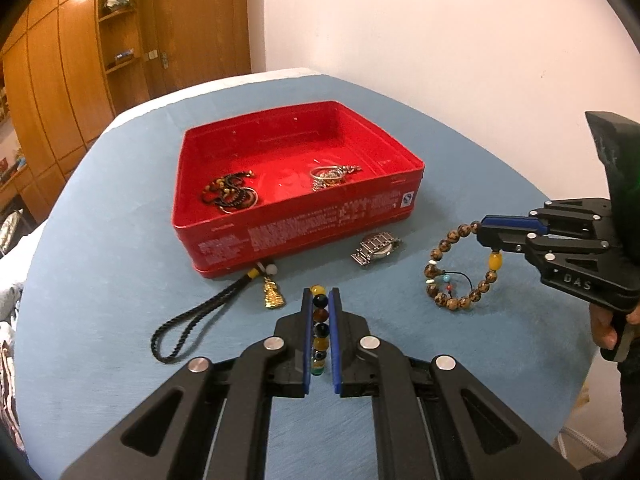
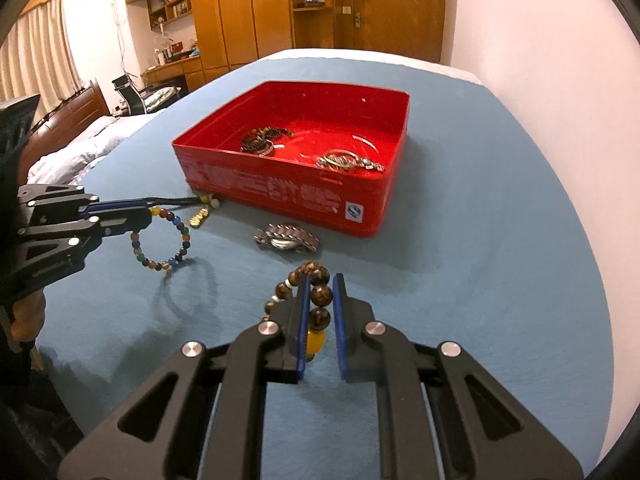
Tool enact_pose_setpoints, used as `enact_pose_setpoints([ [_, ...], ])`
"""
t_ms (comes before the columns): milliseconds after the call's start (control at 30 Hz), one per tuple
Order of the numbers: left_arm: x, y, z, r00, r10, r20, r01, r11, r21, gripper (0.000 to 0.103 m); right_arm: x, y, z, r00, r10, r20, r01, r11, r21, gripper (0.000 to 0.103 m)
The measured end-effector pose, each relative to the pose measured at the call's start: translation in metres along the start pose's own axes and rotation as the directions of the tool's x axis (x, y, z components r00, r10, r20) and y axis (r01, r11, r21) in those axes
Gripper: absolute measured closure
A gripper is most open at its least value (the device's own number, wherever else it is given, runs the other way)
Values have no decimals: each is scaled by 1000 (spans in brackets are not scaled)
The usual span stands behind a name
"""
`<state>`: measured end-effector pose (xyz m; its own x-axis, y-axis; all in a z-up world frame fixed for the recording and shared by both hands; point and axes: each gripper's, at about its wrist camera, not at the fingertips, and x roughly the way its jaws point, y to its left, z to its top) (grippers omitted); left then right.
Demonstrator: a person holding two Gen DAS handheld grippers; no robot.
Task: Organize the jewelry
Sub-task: 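Carry both bead bracelets into the red tray and open both tools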
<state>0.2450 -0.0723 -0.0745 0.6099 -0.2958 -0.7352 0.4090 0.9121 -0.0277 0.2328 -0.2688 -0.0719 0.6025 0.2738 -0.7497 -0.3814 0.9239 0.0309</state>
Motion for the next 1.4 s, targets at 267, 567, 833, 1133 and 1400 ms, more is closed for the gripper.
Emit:
enact_pose_setpoints([
  [267,-19,-1,4,999,14,31,-15,1000,17,96,-19,13,14,999,-1,36,2,999,-43,93],
  [567,-37,1,10,998,34,58,-36,999,32,96,-34,24,24,998,1,61,4,996,-86,93],
  [833,-46,6,18,996,52,71,-55,998,41,96,-44,29,37,997,16,78,-7,993,-116,93],
  [1133,-58,11,37,993,69,95,-75,995,61,96,-52,30,61,996,29,86,-16,988,-151,93],
  [1400,-62,18,65,991,75,111,-85,992,92,96,-52,24,98,995,47,93,-29,984,-178,93],
])
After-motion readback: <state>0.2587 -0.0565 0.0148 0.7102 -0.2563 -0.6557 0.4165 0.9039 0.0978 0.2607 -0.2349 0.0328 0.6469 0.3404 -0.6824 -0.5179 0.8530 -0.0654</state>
